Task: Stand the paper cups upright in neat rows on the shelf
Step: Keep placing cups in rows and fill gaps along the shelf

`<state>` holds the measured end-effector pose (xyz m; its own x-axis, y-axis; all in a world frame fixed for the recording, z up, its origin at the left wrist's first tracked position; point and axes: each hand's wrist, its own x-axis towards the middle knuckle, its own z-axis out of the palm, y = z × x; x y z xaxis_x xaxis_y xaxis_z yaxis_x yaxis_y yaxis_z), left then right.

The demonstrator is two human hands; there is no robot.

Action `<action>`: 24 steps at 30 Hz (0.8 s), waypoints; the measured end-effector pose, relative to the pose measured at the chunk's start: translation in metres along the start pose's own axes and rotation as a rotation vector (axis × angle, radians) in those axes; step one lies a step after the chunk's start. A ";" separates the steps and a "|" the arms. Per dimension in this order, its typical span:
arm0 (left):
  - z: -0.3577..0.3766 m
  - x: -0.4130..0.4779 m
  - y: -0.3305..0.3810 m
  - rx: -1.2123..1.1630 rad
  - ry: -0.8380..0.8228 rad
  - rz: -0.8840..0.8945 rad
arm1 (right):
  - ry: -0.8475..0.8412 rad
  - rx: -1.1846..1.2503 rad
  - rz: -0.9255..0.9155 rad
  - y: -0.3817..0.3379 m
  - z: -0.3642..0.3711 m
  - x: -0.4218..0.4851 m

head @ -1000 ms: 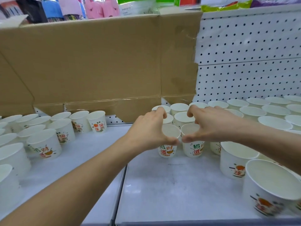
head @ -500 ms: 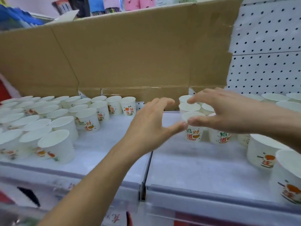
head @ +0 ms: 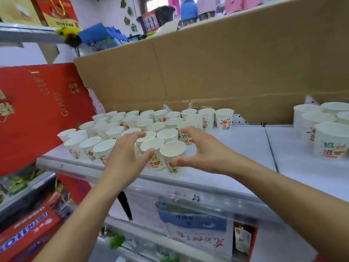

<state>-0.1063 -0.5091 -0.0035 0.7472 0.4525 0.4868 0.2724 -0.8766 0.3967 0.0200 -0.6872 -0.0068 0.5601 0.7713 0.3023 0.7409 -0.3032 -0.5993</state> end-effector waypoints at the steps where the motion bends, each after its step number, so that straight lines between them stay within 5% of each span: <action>1: -0.004 0.007 -0.006 0.030 -0.055 -0.019 | -0.007 -0.032 0.024 -0.004 0.005 0.008; 11: 0.006 0.038 -0.012 0.161 -0.271 -0.054 | -0.012 -0.302 0.084 -0.012 0.022 0.033; 24: 0.023 0.053 0.022 -0.003 -0.371 -0.074 | -0.117 -0.134 0.173 0.033 -0.046 -0.007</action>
<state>-0.0463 -0.5081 0.0129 0.8943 0.4241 0.1423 0.3325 -0.8430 0.4229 0.0577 -0.7283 0.0060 0.6423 0.7583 0.1114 0.6846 -0.5023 -0.5283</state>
